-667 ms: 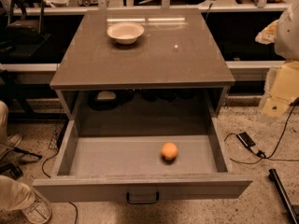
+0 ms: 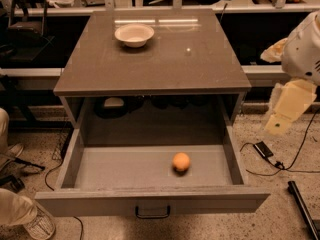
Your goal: Pick orange from top drawer and place on counter
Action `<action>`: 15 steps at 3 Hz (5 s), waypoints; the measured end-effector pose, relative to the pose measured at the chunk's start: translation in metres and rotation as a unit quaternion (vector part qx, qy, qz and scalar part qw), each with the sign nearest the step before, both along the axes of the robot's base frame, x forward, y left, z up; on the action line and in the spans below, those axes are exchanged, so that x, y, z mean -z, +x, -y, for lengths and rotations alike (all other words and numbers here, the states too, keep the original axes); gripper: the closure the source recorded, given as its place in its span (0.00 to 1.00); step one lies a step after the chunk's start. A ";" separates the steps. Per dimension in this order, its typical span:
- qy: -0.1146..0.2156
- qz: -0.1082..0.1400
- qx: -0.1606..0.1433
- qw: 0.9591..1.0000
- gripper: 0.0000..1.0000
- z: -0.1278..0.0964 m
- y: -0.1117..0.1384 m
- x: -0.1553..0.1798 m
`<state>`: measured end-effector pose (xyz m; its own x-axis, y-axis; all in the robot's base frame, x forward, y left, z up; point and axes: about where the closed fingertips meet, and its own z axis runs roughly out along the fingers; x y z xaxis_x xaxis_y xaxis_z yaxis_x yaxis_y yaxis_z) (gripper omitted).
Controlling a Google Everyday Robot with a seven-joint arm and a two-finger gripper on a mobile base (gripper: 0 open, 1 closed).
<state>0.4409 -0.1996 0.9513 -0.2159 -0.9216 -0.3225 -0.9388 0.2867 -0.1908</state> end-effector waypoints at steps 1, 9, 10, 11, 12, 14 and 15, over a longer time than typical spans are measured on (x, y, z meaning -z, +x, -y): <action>0.075 -0.019 -0.009 0.997 0.00 -0.039 0.005 0.044; 0.153 -0.049 -0.077 0.984 0.00 -0.103 0.072 0.250; 0.166 -0.034 -0.075 0.983 0.00 -0.104 0.088 0.264; 0.170 -0.029 -0.079 0.982 0.00 -0.105 0.099 0.287; 0.178 -0.039 -0.091 0.979 0.00 -0.110 0.101 0.326; 0.184 -0.025 -0.098 0.978 0.00 -0.113 0.090 0.333; 0.187 -0.023 -0.105 0.976 0.00 -0.115 0.085 0.335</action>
Offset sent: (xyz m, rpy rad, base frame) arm 0.0044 0.0367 -0.0410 0.1422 0.0365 0.0171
